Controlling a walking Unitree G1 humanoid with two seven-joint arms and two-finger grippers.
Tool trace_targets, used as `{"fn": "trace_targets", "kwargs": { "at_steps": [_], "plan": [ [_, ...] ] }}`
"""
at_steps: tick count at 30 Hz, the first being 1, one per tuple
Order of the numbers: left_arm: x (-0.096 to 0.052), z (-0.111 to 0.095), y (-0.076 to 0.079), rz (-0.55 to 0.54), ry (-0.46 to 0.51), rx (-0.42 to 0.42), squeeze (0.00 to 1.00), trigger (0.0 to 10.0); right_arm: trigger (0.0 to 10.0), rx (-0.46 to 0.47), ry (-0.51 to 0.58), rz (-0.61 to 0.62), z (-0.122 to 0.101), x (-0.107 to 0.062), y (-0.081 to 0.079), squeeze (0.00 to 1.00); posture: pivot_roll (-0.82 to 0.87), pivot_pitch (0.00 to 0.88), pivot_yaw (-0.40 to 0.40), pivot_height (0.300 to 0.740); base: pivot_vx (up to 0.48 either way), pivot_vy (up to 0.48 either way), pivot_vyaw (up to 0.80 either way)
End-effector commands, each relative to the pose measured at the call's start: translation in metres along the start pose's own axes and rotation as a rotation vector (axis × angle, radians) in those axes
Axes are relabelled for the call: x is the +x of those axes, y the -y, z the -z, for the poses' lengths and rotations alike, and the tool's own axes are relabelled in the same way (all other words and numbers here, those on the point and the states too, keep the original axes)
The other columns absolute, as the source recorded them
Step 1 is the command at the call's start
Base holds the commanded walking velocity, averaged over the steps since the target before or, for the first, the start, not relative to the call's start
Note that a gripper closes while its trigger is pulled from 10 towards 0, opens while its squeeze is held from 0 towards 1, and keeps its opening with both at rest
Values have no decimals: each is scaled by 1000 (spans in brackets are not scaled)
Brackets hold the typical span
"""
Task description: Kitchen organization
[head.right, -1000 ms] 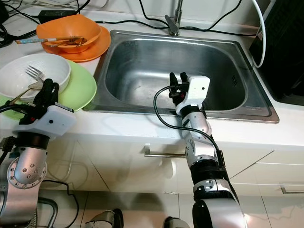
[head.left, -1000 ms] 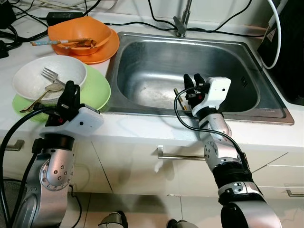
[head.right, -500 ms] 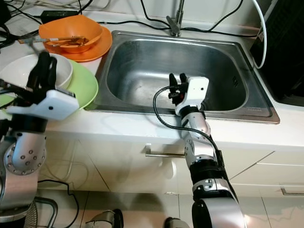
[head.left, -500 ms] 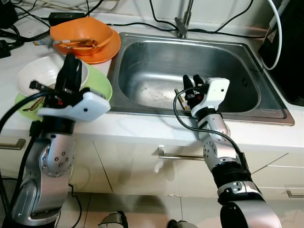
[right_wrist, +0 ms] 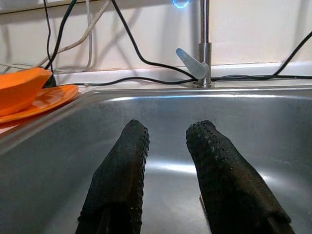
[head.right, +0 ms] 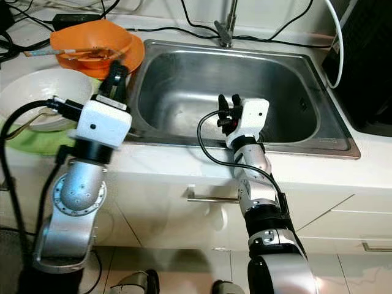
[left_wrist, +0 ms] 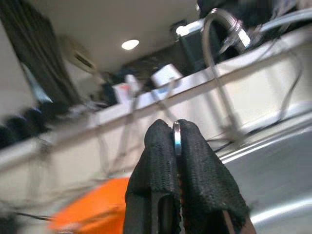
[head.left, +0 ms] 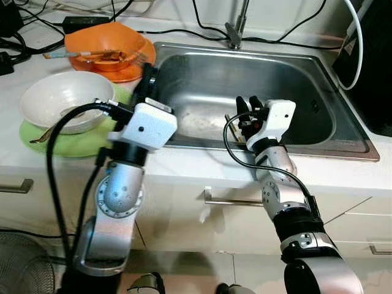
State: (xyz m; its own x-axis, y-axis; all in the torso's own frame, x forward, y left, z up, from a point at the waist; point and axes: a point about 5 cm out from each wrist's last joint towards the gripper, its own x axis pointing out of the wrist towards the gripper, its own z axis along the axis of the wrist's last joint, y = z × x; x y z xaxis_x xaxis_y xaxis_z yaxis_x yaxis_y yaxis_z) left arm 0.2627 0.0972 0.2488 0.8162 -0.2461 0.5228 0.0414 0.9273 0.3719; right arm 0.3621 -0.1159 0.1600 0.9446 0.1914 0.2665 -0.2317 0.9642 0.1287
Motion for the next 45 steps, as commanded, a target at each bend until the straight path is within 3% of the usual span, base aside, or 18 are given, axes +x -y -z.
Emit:
{"fn": "trace_targets", "kwargs": {
  "at_steps": [1,7,10,11,12,16,18,25,45],
  "plan": [
    [5,-5,8,53,13,-101,0,10000,10000,-3,16,12,-3,2,4,1000,26,96,-49,740,0,0,0],
    [8,-3,14,93,-3,-232,0,10000,10000,-57,28,-4,-7,3,5,1000,19,94,-44,740,0,0,0],
    [11,1,15,113,-31,-301,0,10000,10000,-193,47,-70,-11,4,1,1000,19,94,-43,740,0,0,0],
    [12,2,16,123,-39,-329,0,10000,10000,-219,49,-86,-12,5,0,369,18,92,-42,740,0,0,0],
    [12,3,16,133,-43,-344,0,10000,10000,-229,51,-93,-12,6,-1,0,17,92,-41,740,0,0,0],
    [14,2,17,155,-43,-383,0,10000,10000,-259,60,-117,-15,7,-1,0,16,91,-39,740,0,0,0],
    [14,2,17,167,-43,-392,0,10000,10000,-319,59,-198,-16,8,-5,0,16,91,-38,740,0,0,0],
    [14,2,19,197,-44,-411,0,10000,10000,-372,65,-305,-19,9,-10,0,13,92,-36,740,0,0,0],
    [7,10,24,301,-104,-443,0,10000,10000,-354,77,-379,-18,11,-23,0,17,80,-26,740,0,0,0]
  ]
}}
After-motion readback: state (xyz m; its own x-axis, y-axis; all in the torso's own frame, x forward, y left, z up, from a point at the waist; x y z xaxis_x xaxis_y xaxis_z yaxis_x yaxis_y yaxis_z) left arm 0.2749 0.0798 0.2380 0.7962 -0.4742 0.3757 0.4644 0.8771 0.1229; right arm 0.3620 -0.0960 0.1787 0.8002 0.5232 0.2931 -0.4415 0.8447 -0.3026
